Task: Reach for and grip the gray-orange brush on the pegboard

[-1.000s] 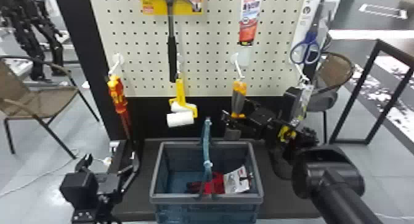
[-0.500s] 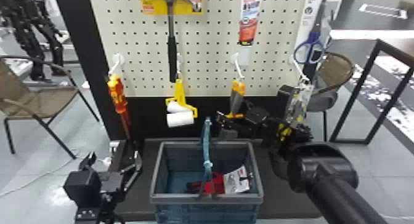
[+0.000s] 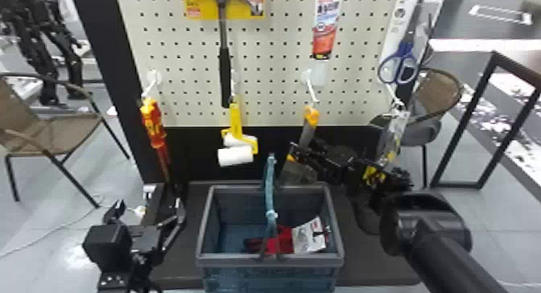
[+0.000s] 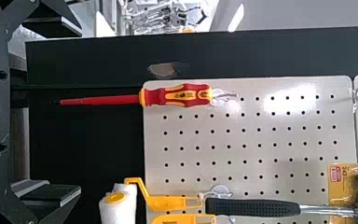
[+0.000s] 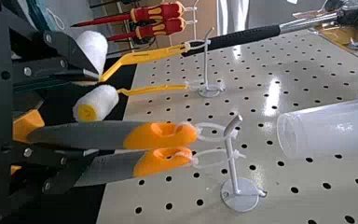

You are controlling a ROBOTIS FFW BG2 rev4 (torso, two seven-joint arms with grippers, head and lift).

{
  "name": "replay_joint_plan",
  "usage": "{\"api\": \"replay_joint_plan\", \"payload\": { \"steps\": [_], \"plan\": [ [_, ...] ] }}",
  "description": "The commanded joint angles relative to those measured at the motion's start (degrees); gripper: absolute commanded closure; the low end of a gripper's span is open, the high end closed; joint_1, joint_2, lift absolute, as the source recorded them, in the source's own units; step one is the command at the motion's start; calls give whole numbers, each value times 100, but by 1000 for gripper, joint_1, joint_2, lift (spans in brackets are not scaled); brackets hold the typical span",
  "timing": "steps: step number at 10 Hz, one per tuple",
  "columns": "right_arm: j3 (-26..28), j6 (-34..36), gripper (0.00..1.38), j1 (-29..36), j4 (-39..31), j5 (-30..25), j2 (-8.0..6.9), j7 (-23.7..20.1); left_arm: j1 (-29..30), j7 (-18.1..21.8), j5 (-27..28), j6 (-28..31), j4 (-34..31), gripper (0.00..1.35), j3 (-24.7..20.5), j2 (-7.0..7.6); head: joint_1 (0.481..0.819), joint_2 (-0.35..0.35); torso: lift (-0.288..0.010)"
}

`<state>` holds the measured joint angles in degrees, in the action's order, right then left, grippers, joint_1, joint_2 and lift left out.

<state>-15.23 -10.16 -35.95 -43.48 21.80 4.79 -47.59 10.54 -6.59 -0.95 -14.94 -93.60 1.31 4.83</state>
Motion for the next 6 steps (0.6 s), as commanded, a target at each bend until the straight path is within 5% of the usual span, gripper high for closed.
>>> {"api": "replay_joint_plan", "payload": {
  "steps": [1,6],
  "plan": [
    [20,-47,1200,9,42,-9,4,22,1,0,-2,0,0,122,0,0,549,0,-100],
    [28,-56,1200,18,59,-18,22,31,10,9,-11,-9,0,124,-8,0,549,0,-100]
  ]
}}
